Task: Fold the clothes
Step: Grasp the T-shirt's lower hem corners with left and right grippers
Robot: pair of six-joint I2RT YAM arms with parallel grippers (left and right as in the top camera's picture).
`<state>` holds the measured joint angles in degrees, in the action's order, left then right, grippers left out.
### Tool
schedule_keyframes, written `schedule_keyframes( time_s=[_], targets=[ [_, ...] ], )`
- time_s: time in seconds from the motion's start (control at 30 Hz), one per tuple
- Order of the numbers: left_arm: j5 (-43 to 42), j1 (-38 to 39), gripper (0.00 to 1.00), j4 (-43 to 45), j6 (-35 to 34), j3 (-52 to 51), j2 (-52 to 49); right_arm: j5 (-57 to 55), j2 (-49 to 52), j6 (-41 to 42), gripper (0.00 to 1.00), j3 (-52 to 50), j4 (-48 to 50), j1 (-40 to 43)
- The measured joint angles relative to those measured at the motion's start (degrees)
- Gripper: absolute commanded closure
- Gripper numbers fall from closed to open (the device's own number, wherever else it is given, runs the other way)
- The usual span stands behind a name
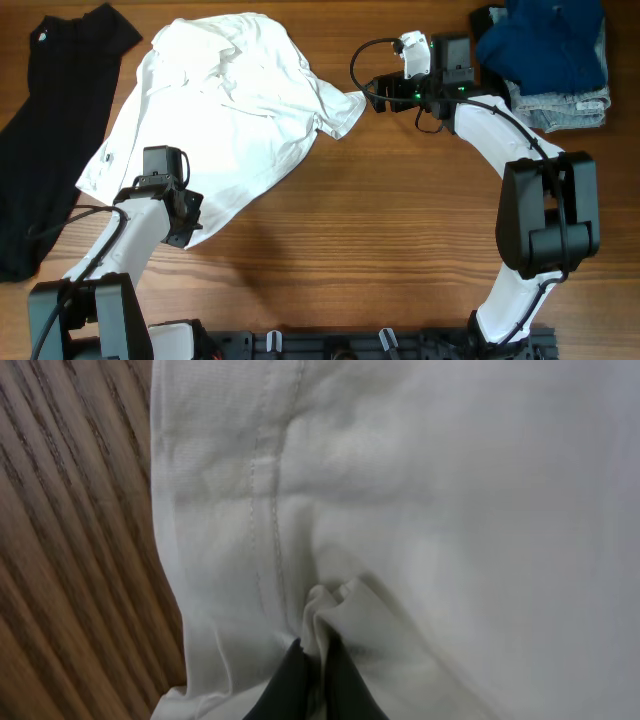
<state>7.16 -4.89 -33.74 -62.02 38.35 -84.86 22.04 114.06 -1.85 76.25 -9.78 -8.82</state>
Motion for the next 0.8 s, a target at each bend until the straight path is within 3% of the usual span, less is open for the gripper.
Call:
schedule_keyframes(
  time_s=[0.13, 0.27, 0.5, 0.67, 0.8],
  targets=[
    [0.0, 0.0, 0.89, 0.0, 0.0, 0.0, 0.0, 0.0, 0.0, 0.0, 0.01, 0.0, 0.0, 0.0],
    [-0.1, 0.0, 0.69, -0.1, 0.2, 0.0, 0.0, 0.0, 0.0, 0.0, 0.00, 0.0, 0.0, 0.0],
    [-0.2, 0.0, 0.81, -0.1, 0.3, 0.0, 0.0, 0.0, 0.0, 0.0, 0.01, 0.0, 0.0, 0.0],
    [-1.1, 0.0, 0.71, -0.4, 2.3, 0.1, 0.0, 0.0, 0.0, -0.9, 0.00, 0.0, 0.0, 0.0],
    [-3.1, 0.0, 0.70, -4.8, 5.5, 2.3, 0.0, 0.0, 0.0, -1.3, 0.00, 0.0, 0.0, 0.0]
  ],
)
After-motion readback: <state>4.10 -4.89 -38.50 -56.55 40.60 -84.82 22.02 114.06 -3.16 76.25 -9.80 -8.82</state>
